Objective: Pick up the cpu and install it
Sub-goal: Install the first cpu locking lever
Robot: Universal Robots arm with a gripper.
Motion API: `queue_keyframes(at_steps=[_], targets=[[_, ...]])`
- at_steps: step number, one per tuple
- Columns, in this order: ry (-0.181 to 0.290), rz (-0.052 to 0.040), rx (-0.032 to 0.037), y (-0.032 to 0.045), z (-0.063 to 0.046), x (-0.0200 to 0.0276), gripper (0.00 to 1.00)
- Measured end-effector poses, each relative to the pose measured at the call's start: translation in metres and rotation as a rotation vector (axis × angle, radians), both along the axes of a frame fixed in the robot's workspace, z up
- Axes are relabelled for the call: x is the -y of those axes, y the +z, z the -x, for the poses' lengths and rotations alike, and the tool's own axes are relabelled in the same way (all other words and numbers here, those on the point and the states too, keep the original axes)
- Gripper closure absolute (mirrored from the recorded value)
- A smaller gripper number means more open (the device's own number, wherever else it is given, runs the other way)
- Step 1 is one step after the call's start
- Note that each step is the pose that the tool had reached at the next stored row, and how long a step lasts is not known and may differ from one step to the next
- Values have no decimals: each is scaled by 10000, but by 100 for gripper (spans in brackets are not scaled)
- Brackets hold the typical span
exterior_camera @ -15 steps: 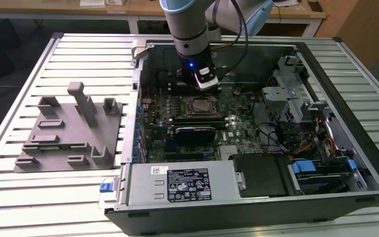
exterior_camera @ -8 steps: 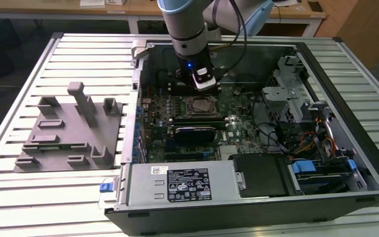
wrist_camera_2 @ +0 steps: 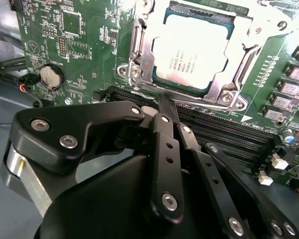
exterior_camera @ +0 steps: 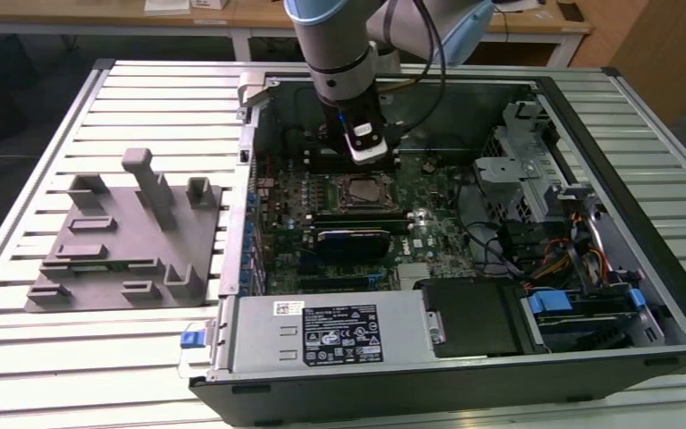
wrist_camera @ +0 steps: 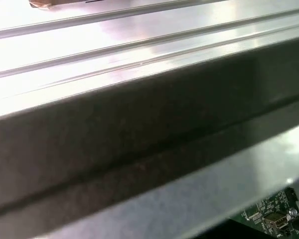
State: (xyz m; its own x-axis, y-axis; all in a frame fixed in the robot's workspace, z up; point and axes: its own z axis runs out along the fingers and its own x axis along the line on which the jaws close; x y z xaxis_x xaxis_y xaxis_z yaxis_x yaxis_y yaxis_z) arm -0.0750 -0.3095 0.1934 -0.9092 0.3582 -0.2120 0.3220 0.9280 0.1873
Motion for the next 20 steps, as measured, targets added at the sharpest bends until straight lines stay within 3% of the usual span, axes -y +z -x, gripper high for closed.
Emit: queue_keyframes(at_steps=[20], targets=[[-548,-34,0,-39,6,-11,89]])
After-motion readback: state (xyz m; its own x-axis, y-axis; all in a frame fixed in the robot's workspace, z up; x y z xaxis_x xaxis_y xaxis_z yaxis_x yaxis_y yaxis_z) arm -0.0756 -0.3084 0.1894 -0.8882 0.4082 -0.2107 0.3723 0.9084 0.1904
